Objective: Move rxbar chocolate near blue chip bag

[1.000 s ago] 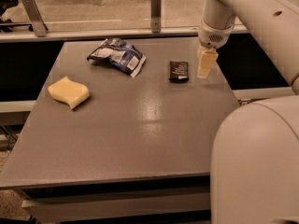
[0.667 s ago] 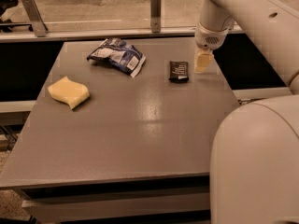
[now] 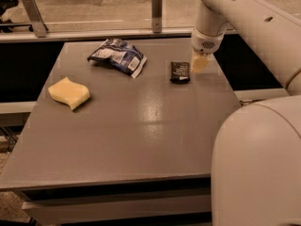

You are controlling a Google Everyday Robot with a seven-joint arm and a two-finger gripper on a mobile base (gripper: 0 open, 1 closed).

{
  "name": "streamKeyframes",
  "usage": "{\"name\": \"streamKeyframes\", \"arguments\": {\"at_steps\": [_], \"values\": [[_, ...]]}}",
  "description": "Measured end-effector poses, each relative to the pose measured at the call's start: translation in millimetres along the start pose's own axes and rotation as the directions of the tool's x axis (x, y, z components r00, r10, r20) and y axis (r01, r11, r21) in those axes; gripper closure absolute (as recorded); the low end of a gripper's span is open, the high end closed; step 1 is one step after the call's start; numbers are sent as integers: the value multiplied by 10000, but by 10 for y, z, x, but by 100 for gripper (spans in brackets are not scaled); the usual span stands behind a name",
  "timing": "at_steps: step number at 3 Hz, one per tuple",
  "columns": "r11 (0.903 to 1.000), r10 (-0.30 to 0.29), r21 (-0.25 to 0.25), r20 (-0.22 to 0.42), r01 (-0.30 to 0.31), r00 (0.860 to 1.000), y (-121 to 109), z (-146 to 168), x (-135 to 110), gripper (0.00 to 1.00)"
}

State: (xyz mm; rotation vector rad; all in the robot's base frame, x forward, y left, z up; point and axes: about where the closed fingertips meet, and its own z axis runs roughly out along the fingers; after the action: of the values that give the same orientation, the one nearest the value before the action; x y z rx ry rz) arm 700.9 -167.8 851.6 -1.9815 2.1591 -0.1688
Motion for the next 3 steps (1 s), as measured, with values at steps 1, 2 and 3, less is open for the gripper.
{"name": "streamKeyframes", "arguments": {"at_steps": [1, 2, 3], "values": [[9999, -88, -58, 60, 88, 9999, 6, 81, -51, 100], [9999, -137, -70, 80, 137, 9999, 8, 102, -78, 100], [9994, -318, -131, 138, 320, 9994, 5, 179, -191, 100]]}}
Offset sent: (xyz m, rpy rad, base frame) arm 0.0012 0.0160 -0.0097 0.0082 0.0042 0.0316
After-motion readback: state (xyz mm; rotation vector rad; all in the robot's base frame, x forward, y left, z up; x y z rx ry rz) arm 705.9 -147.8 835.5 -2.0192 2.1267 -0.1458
